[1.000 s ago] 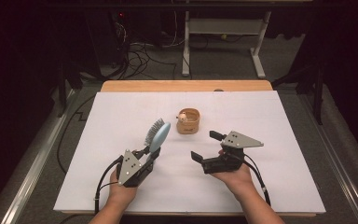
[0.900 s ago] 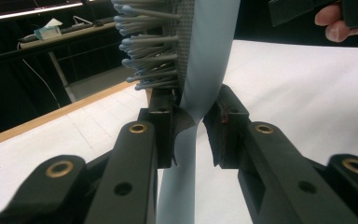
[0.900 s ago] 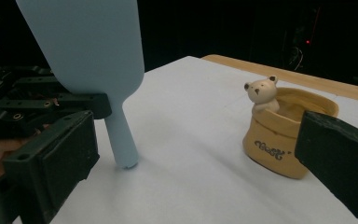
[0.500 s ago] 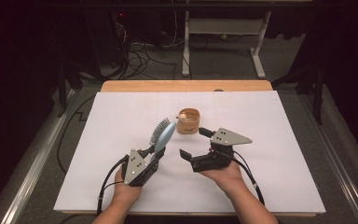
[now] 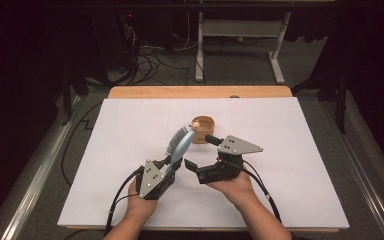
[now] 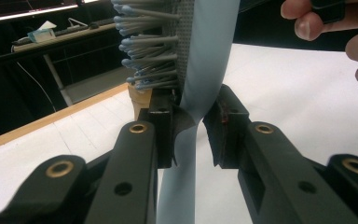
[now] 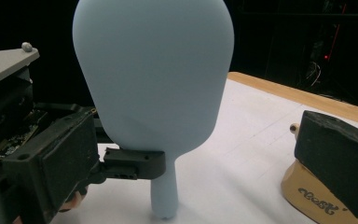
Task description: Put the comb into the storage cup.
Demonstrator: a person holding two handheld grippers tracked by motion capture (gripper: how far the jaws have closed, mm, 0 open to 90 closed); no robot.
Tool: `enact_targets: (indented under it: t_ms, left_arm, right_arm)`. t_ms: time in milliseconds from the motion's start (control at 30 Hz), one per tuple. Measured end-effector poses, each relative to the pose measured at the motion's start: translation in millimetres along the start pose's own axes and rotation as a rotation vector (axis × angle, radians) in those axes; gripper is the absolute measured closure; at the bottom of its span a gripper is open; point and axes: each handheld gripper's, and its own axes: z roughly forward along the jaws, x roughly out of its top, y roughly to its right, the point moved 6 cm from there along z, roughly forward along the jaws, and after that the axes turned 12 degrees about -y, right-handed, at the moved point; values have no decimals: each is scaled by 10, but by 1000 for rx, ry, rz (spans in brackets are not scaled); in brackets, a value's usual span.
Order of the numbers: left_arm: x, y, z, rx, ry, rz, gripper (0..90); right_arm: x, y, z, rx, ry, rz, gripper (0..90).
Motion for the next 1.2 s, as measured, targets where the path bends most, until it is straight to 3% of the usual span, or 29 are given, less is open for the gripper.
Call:
enact_targets:
  t_ms: [900, 1200]
  left_arm:
    - [-13, 77, 42, -2, -12, 19, 734]
    - [-5, 91, 41, -3, -9, 19, 734]
  right_arm:
    - [213, -104, 81, 36, 50, 3, 0]
    - [269, -122, 110, 42, 62, 9, 38]
